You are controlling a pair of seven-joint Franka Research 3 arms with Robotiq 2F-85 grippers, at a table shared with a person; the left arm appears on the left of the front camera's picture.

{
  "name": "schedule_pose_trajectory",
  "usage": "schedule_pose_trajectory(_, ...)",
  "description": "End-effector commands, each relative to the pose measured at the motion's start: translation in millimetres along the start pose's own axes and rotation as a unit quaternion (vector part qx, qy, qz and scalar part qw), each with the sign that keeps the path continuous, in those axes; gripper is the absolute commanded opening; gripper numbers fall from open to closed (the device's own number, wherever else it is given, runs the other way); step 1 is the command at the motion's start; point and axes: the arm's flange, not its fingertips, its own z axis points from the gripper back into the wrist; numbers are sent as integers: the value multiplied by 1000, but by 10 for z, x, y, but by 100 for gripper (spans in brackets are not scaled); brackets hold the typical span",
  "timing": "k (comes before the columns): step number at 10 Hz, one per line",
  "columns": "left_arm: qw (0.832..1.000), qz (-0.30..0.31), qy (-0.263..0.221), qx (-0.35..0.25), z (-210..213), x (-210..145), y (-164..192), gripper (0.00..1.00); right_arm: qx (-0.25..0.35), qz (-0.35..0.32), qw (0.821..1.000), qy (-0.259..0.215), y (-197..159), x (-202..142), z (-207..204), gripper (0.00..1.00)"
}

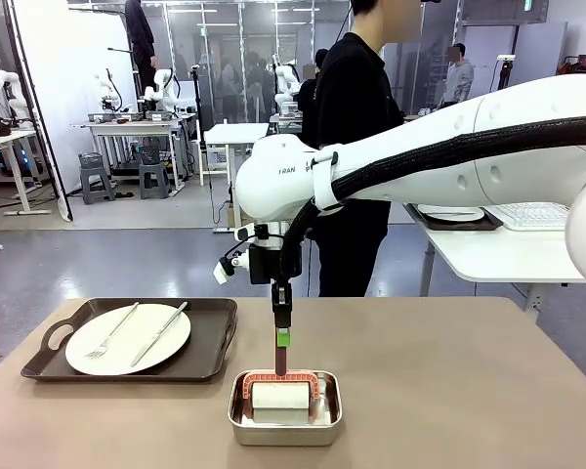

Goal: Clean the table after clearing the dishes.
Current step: When the left (or right) Handle tray is removed, use the left hand (or right hand) to clean the left (or right) side of the table with the Lint Roller.

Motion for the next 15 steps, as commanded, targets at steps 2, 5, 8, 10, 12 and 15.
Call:
schedule_pose_trajectory(2,1000,-6,-2,-2,27,-10,-1,100,-2,0,1000,0,-2,1,3,0)
schedule_pose_trajectory(5,1000,-6,-2,-2,27,-10,-1,100,10,-62,998,19,395,13,141,23)
schedule_pose_trajectory(8,1000,-6,-2,-2,27,-10,-1,100,-17,-97,994,-36,837,-78,332,23)
schedule_pose_trajectory(10,1000,-6,-2,-2,27,-10,-1,100,-36,-106,993,-36,1029,-101,437,23)
schedule_pose_trajectory(12,1000,-6,-2,-2,27,-10,-1,100,-64,-132,989,-28,1229,-146,563,23)
schedule_pose_trajectory(15,1000,-6,-2,-2,27,-10,-1,100,-86,-247,960,-99,1538,-768,707,23)
